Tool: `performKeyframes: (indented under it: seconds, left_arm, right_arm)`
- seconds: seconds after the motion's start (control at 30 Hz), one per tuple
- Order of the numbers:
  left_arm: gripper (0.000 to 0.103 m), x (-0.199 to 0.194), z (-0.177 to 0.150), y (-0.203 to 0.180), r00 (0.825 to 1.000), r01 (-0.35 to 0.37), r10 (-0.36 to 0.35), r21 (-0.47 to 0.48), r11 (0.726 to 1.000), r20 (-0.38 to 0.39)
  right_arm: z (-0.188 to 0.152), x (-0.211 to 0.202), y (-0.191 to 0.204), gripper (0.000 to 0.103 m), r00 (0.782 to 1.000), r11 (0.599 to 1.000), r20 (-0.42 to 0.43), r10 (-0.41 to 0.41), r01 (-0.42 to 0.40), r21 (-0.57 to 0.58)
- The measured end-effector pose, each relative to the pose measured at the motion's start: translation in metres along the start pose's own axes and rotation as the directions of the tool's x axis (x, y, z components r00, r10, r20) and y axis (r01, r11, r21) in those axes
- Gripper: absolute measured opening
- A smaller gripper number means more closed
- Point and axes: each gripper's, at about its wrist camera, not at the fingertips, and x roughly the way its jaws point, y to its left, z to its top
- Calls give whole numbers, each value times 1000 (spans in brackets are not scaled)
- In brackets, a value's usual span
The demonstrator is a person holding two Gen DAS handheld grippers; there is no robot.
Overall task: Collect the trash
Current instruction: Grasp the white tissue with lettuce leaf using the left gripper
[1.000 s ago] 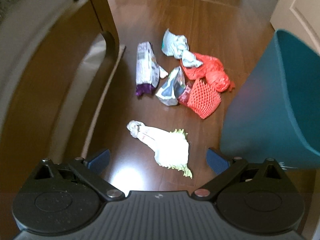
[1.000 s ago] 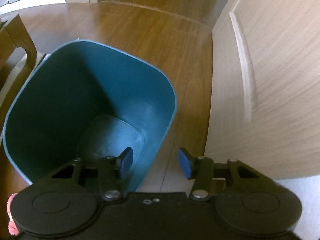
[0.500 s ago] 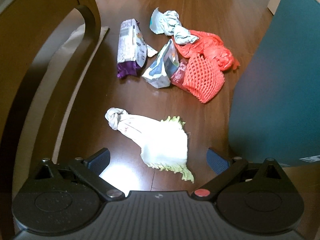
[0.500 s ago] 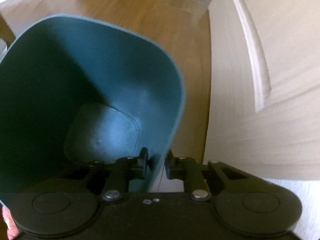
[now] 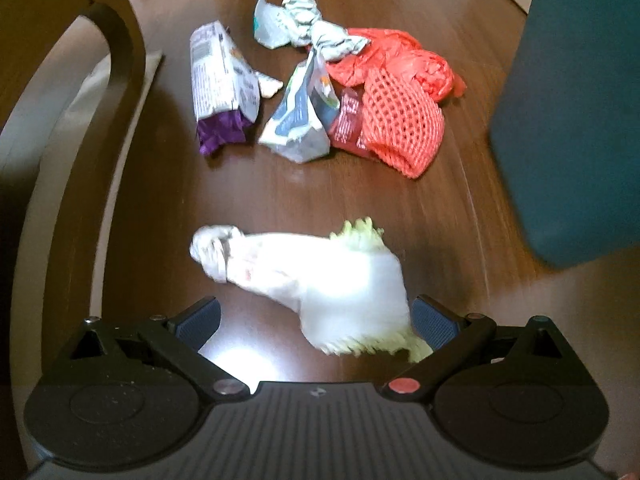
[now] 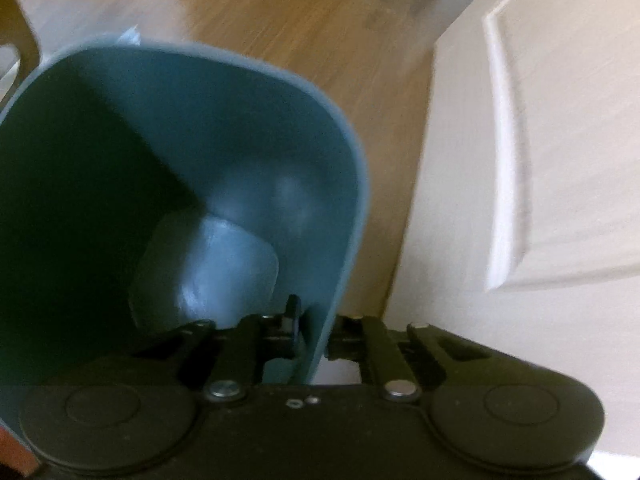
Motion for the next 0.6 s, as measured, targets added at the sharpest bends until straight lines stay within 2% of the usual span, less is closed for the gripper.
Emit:
performKeyframes:
  seconds: [0.1, 0.2, 0.27, 0.37, 0.4, 0.53, 0.6]
  left_arm:
    - [103, 13, -2, 2, 1000, 8, -9, 40, 999, 18]
    - [102, 32, -8, 4, 1000, 22, -22, 80, 997, 7]
    - [102, 43, -11, 10, 999, 35, -34, 60, 998, -15]
    - [97, 51, -11, 22, 997, 71, -73, -34, 997, -41]
    - [94, 54, -11, 24, 995, 82, -85, -62, 995, -46]
    - [61, 67, -19, 24, 993, 73, -81, -96, 993, -85]
    - [54, 68, -22, 22, 993, 71, -80, -106, 992, -81]
  right_arm:
    - [13, -20, 7, 2, 996, 996, 65, -60, 64, -62]
    - [18, -36, 27, 2, 985, 976, 126, -115, 136, -170]
    - [19, -40, 38, 3, 978, 960, 139, -155, 183, -212]
    - [19, -45, 42, 6, 977, 958, 129, -169, 194, -212]
    - [20, -39, 40, 6, 976, 955, 126, -175, 200, -221]
    - [25, -37, 45, 5, 978, 955, 102, -185, 203, -216]
    - [26, -36, 46, 5, 980, 961, 92, -179, 194, -199]
